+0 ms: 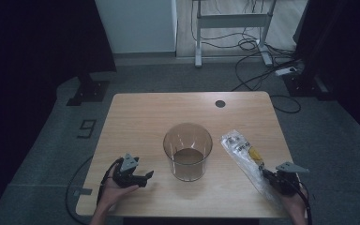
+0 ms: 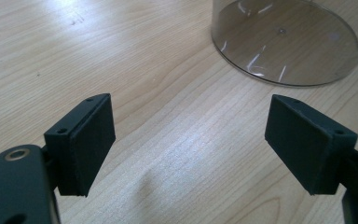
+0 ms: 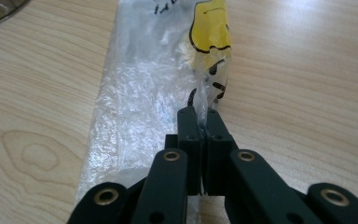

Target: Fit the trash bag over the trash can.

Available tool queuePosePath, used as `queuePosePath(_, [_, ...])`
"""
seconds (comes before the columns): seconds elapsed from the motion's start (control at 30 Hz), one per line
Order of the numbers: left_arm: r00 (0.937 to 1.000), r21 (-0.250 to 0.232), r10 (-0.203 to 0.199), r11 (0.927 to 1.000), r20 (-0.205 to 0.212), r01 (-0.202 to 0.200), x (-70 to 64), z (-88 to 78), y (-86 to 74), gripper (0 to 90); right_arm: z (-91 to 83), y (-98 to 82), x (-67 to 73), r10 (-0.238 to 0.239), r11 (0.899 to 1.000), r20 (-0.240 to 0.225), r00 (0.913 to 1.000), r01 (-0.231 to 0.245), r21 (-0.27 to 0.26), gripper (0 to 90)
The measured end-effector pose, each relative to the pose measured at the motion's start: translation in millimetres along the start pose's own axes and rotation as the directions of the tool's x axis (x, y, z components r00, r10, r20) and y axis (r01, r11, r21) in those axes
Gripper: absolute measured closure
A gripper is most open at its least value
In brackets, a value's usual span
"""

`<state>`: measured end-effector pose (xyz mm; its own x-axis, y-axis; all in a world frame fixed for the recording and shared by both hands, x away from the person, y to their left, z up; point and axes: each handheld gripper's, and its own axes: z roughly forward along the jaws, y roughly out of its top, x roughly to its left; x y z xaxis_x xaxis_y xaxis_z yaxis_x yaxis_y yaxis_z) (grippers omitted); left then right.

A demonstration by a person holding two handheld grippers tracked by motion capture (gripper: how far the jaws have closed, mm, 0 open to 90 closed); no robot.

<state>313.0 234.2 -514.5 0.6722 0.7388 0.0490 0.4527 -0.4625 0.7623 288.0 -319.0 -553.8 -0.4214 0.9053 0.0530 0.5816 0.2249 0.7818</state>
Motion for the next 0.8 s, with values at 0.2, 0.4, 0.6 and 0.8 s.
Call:
queuePosePath(0.2, [1.0000,-0.007,-0.005,1.0000,-0.004,0.005,0.5,-1.7,0.5,15.9,-11.9,2.9,1.0,-0.038,0.996,-0.040,0.9985,0.035,-0.087,88.9])
queuePosePath(0.4, [0.9995,-0.027,-0.025,0.9993,-0.021,0.025,2.5,-4.4,1.1,15.9,-29.8,12.9,9.6,-0.085,0.984,-0.083,0.9929,0.071,-0.166,88.9])
queuePosePath(0.6, [0.9989,-0.049,-0.044,0.9979,-0.018,0.043,4.1,-8.6,2.3,15.9,-47.4,25.0,20.3,-0.126,0.968,-0.092,0.9877,0.102,-0.231,88.9])
queuePosePath(0.8, [0.9987,-0.059,-0.049,0.9971,-0.014,0.048,3.3,-9.7,3.7,16.0,-65.2,34.6,27.3,-0.145,0.948,-0.098,0.9846,0.110,-0.298,89.0])
